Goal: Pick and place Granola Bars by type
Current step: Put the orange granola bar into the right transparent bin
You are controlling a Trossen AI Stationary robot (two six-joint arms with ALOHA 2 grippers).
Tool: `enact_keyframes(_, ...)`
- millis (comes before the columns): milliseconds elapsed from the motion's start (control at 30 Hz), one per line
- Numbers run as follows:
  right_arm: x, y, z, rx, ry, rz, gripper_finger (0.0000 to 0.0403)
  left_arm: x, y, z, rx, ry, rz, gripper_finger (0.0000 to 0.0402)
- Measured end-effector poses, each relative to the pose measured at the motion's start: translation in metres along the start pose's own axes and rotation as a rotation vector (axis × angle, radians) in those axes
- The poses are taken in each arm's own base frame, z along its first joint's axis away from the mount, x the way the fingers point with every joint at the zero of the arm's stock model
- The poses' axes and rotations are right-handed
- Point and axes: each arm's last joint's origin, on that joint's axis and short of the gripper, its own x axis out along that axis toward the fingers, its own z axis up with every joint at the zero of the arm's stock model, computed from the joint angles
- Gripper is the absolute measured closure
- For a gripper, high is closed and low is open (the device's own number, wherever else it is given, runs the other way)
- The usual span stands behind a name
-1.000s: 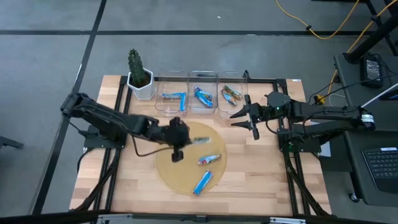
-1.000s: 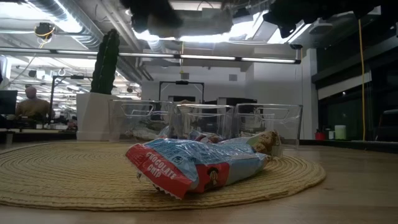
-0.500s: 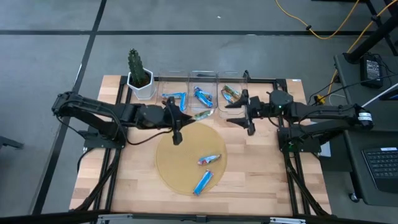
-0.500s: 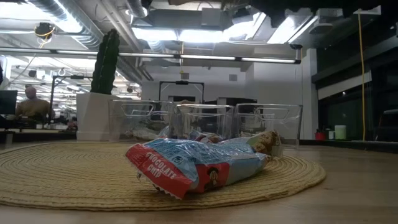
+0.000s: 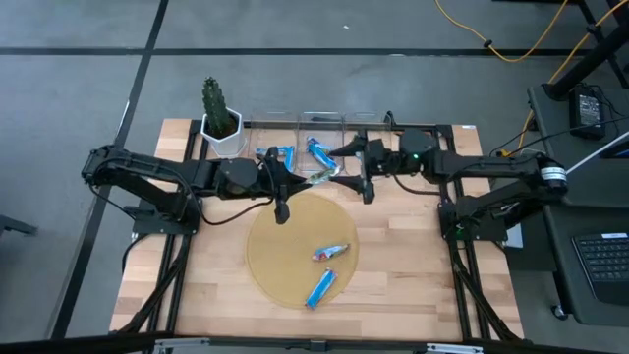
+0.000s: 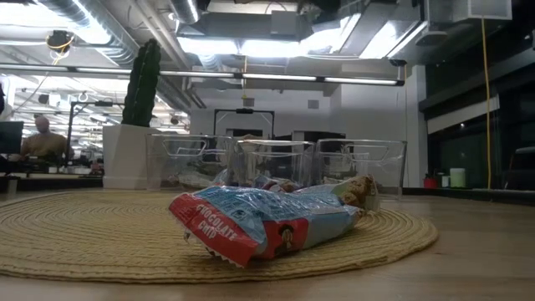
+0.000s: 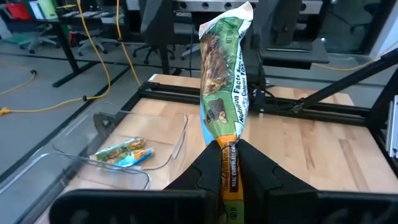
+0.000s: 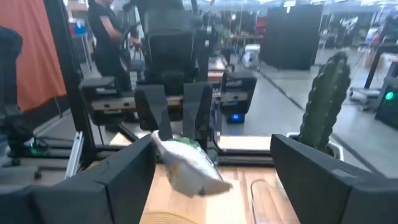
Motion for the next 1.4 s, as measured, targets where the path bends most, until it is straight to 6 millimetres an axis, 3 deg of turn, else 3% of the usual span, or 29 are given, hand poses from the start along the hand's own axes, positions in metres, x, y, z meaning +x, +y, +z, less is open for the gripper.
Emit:
enact_keyframes(200,0.017,-0.003,0.008,-0.015,0.092,0.010,0.0099,0.000,0.000,0.000,0.000,0.000,0.002,0.0379)
enact_keyframes(533,0.017,-0.002,0.007,-0.019,0.139,0.040,0.0167,0.000,0.000,0.000,0.024,0.001,0.002,0.0380)
enact_keyframes(733,0.017,-0.002,0.007,-0.017,0.139,0.065,0.0244,0.000,0.000,0.000,0.036,0.001,0.002,0.0376)
enact_keyframes(1000,0.016,-0.001,0.007,-0.021,0.137,0.066,0.0363,0.000,0.000,0.000,0.030,0.002,-0.010,0.0334)
enact_keyframes(1167,0.002,-0.003,0.020,-0.030,0.133,0.053,0.0371,-0.014,0.004,0.007,0.008,-0.028,-0.028,0.0297)
enact_keyframes(1400,-0.040,-0.009,0.068,-0.042,0.288,-0.067,0.0369,-0.047,0.013,0.021,-0.079,-0.100,-0.042,0.0265)
